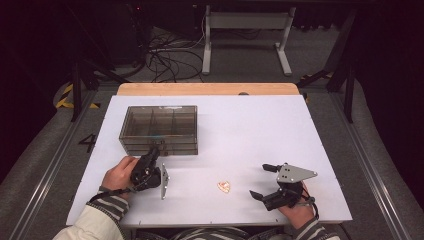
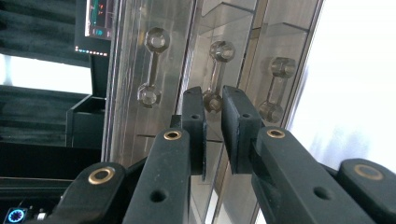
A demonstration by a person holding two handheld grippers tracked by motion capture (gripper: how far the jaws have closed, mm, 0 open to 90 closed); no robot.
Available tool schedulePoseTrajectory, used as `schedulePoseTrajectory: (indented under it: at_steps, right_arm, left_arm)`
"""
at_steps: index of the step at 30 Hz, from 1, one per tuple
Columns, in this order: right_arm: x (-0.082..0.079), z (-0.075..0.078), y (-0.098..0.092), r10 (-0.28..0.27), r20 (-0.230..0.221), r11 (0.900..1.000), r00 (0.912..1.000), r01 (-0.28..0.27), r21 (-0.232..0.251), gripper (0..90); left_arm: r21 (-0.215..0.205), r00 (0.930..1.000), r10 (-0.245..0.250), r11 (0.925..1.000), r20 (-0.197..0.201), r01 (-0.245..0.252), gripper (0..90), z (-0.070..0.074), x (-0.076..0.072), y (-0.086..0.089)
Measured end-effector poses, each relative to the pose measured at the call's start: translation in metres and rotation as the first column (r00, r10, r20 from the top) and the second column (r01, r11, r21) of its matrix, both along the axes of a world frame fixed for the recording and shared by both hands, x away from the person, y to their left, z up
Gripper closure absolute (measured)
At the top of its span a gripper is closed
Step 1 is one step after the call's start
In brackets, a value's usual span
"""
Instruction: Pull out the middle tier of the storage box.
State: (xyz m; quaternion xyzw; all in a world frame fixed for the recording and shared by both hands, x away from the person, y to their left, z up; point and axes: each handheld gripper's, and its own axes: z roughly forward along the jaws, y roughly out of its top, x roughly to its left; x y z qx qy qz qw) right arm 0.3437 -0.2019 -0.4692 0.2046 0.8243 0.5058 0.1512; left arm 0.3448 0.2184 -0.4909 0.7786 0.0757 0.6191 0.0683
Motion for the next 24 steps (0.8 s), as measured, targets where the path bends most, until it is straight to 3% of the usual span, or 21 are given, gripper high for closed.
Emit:
schedulePoseTrajectory:
  at_steps: [4, 16, 19, 22, 24]
  right_arm:
    - [0.000, 0.000, 0.000, 0.002, 0.000, 1.000, 1.0000, -0.002, 0.001, 2.3]
    - [0.000, 0.000, 0.000, 0.006, 0.000, 1.000, 1.0000, -0.006, -0.001, 2.3]
    - [0.000, 0.000, 0.000, 0.006, 0.000, 1.000, 1.0000, -0.006, -0.001, 2.4]
    - [0.000, 0.000, 0.000, 0.005, -0.001, 1.000, 1.0000, -0.005, -0.002, 2.4]
    - [0.000, 0.000, 0.000, 0.006, -0.001, 1.000, 1.0000, -0.006, -0.002, 2.3]
  left_arm:
    - [0.019, 1.0000, 0.001, 0.9998, -0.006, -0.001, 80.1, -0.001, -0.004, -0.002]
    - [0.018, 0.9999, 0.002, 0.9998, -0.013, -0.002, 78.8, -0.001, -0.014, -0.002]
    - [-0.024, 0.9991, 0.000, 0.9997, -0.042, -0.001, 72.4, 0.003, -0.016, -0.001]
    - [-0.079, 0.9941, -0.002, 0.9968, -0.108, -0.007, 69.1, 0.011, -0.018, 0.000]
    - [-0.104, 0.9913, -0.014, 0.9946, -0.131, 0.001, 65.4, 0.014, -0.019, 0.002]
